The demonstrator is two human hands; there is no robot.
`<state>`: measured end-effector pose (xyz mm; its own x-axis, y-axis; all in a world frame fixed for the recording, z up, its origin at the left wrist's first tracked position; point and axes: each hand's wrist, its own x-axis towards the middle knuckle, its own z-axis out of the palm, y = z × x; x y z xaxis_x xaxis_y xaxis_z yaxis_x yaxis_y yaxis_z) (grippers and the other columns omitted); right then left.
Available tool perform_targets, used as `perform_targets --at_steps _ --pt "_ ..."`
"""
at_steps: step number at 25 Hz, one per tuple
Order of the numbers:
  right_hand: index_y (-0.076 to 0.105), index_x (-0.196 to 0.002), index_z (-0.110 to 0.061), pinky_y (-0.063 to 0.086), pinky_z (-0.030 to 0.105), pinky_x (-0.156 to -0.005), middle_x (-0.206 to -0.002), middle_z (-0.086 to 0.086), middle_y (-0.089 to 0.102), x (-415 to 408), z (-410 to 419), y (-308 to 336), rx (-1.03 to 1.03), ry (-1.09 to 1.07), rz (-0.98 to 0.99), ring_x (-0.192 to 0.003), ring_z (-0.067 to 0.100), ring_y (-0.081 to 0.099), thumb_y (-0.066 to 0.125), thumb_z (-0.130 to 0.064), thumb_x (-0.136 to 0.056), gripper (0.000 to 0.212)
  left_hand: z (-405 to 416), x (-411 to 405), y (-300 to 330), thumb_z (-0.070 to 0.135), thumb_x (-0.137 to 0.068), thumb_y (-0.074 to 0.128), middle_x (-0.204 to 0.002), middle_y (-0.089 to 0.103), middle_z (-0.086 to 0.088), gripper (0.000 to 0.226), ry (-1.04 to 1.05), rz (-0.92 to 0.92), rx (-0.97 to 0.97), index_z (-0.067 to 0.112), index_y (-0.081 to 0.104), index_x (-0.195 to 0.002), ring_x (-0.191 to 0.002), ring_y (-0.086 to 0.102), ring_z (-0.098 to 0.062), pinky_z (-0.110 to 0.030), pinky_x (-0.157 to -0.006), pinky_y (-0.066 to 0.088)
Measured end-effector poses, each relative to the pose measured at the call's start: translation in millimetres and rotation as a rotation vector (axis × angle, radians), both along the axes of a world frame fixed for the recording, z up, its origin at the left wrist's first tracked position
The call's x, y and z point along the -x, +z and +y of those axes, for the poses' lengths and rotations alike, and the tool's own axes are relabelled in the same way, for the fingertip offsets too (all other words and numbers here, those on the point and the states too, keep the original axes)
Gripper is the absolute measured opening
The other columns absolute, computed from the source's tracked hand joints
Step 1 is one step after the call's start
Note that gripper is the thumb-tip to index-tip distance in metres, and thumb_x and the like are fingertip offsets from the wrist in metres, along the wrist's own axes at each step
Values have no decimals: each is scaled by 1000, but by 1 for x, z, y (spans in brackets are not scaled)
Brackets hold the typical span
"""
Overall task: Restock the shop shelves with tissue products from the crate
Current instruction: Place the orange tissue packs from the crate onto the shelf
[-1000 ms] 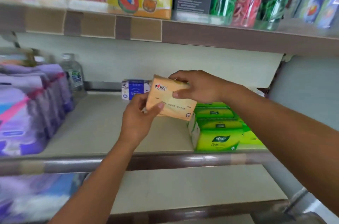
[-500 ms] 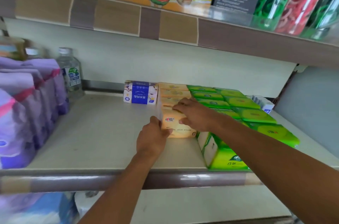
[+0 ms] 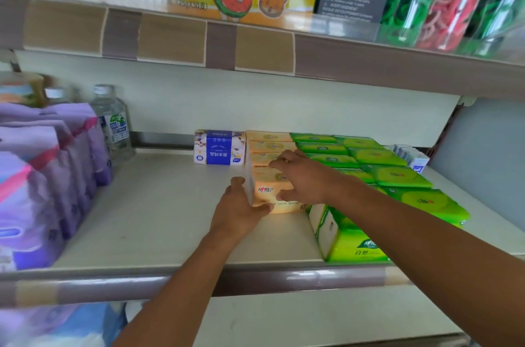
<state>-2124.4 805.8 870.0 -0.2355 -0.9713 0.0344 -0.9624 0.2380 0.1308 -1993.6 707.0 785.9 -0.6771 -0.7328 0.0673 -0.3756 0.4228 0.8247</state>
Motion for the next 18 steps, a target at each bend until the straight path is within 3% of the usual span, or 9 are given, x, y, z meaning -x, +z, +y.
perform_targets --at_steps 2,5,7,9,13,18 --pt "28 -149 -19 35 33 -108 -146 5 33 -3 9 7 67 -8 -54 -133 23 31 65 -43 -87 76 3 -4 6 43 -78 75 -135 49 0 73 63 117 32 20 36 -136 -123 51 -19 -28 -85 49" --pt "33 -147 -21 37 31 -106 -143 4 39 -5 39 24 256 -10 -157 -131 20 38 60 -40 -91 65 20 -7 25 36 -85 71 -117 55 10 48 116 377 141 21 49 -125 -111 53 -7 -27 -85 50" --pt "41 -142 -21 42 26 -96 -134 0 50 -8 73 35 424 -26 -238 -117 14 51 60 -35 -92 55 47 -7 49 22 -87 68 -99 60 14 29 67 561 163 23 56 -113 -91 58 1 -21 -77 51" --pt "49 -133 -21 42 22 -81 -118 -6 58 -8 116 40 584 -51 -266 -98 7 58 61 -32 -92 45 86 -1 72 13 -86 68 -88 63 13 23 -41 680 143 24 58 -105 -80 61 1 -13 -67 47" --pt "57 -123 -21 47 16 -75 -100 -11 63 -3 217 35 790 -177 -302 -88 -1 60 63 -30 -91 34 174 32 89 17 -87 69 -84 65 11 22 -281 742 134 25 59 -104 -80 62 -1 -8 -62 42" --pt "59 -119 -18 47 16 -74 -95 -10 65 16 363 5 843 -476 -260 -85 -6 58 65 -25 -90 31 294 96 58 17 -85 71 -82 66 9 21 -545 651 17 24 60 -101 -73 62 -5 -17 -65 48"
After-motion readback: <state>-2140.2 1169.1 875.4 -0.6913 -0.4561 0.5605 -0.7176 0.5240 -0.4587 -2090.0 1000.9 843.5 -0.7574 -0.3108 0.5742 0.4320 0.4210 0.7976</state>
